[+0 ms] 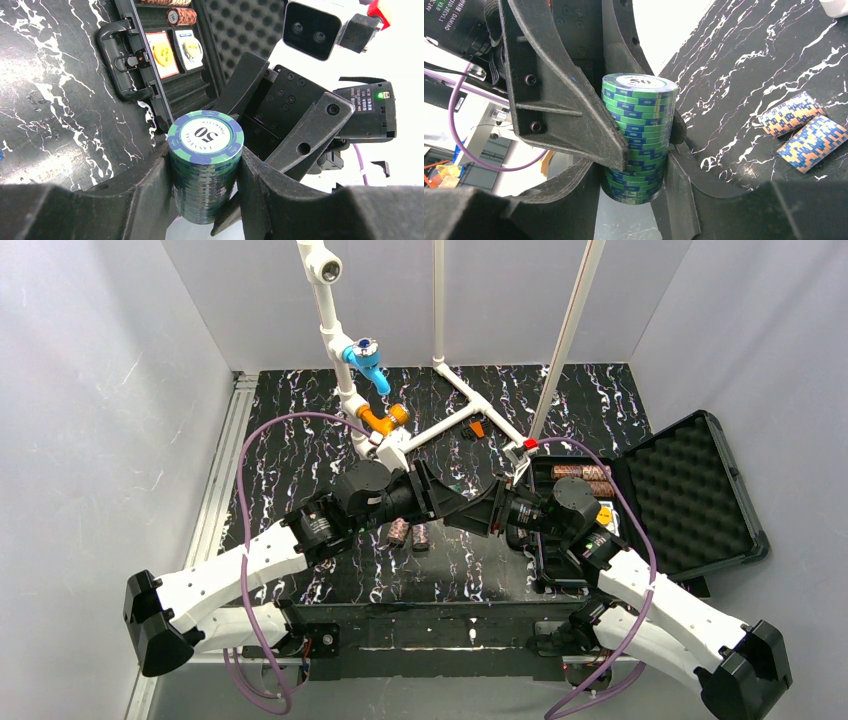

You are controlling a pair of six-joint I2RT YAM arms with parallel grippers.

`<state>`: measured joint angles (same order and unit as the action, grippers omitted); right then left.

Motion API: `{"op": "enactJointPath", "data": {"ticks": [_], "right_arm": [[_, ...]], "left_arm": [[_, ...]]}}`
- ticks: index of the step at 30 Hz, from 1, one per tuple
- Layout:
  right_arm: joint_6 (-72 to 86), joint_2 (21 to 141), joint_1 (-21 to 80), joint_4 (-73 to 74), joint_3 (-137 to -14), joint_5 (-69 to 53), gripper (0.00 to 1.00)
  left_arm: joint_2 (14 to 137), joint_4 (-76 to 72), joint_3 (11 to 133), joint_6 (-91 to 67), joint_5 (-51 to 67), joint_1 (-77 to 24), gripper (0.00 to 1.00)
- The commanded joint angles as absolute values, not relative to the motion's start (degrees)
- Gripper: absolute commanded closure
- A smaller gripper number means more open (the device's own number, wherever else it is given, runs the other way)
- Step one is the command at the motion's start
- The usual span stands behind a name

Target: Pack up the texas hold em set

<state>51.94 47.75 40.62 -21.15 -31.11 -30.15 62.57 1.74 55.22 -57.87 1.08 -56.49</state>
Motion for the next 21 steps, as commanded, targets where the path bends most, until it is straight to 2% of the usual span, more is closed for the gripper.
{"op": "enactJointPath", "data": {"ticks": [1, 5, 7, 12, 14, 21], "right_arm": [[50.78, 48.21, 40.56, -21.87, -32.54, -27.1, 0.78], [49.71, 47.78, 40.61, -19.97, -33.1, -27.13, 0.99], [49.14, 47.29, 40.61, -18.78, -33.37, -26.7, 0.99], [48.06, 45.71, 40.67, -15.87, -33.91, -24.57, 0.99], [47.61, 45.16, 40.68, -14.39, -34.08, -23.4, 0.99], [46.94, 44.38, 40.69, -11.69, -33.97, -20.36, 0.99]], "left_arm": [[61.12, -2.65, 57.18, -58.27, 3.14, -57.04, 0.97], [60.5, -2.56, 56.56, -57.9, 2.93, -57.09, 0.62], [59.98, -2.55, 56.24, -57.62, 2.53, -57.04, 0.43], [57.95, -1.96, 54.69, -57.07, 0.89, -57.05, 0.07], [56.97, -1.61, 54.01, -56.89, 0.79, -57.04, 0.02], [54.72, 2.57, 53.17, -55.79, -2.68, -57.04, 0.02]]}}
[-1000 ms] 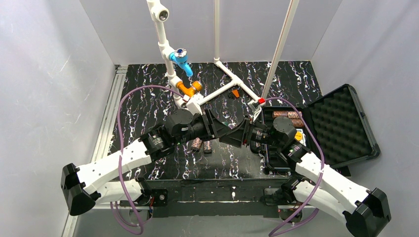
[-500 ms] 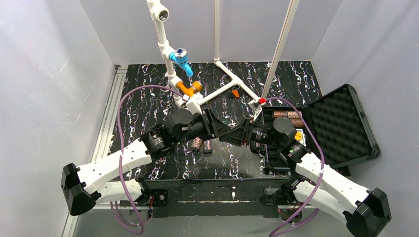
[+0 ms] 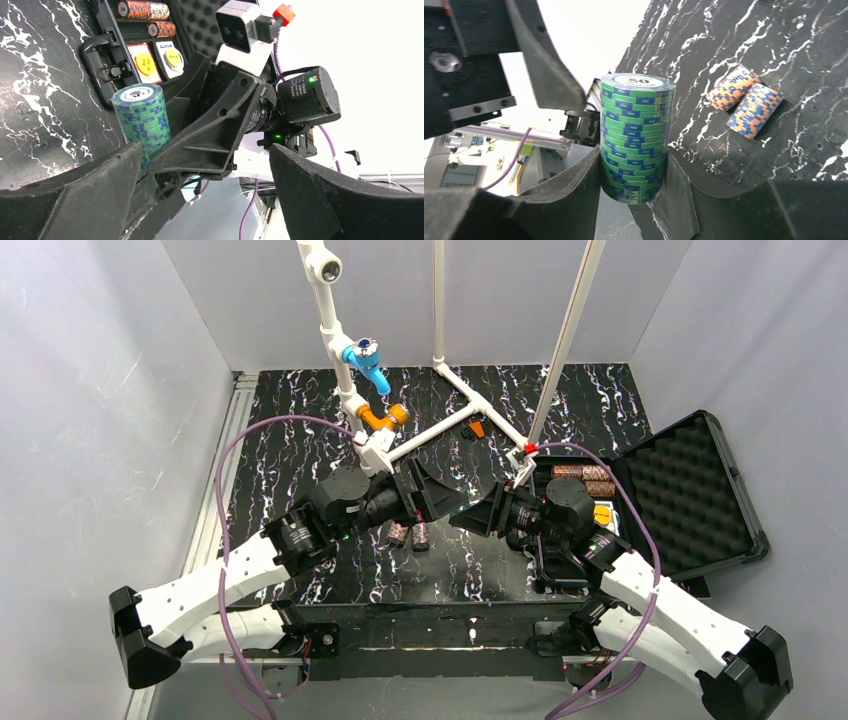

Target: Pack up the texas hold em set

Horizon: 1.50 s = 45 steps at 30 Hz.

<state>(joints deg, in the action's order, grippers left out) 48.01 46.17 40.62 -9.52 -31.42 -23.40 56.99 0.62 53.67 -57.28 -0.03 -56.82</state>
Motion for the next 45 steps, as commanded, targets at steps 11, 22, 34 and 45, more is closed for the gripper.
{"op": "enactJointPath", "data": {"ticks": [11, 22, 34, 45], "right_arm": [[47.14, 43.11, 40.65, 7.59, -38.91, 3.5, 0.99], [62.93, 50.52, 40.61, 28.34, -42.28, 32.67, 0.99], [85.62, 67.81, 37.83, 47.83, -55.9, 49.35, 0.99], [85.65, 70.49, 28.88, 45.55, -56.01, 44.45, 0.99]], "left_arm": [[46.47, 16.94, 51.6, -50.09, -11.84, -57.05, 0.02], [33.72, 34.64, 48.21, -39.17, -28.74, -57.04, 0.02], [40.95, 21.05, 33.62, -41.61, -29.21, -57.06, 0.02], [42.14, 18.22, 30.44, -41.97, -29.44, -57.06, 0.02]]}}
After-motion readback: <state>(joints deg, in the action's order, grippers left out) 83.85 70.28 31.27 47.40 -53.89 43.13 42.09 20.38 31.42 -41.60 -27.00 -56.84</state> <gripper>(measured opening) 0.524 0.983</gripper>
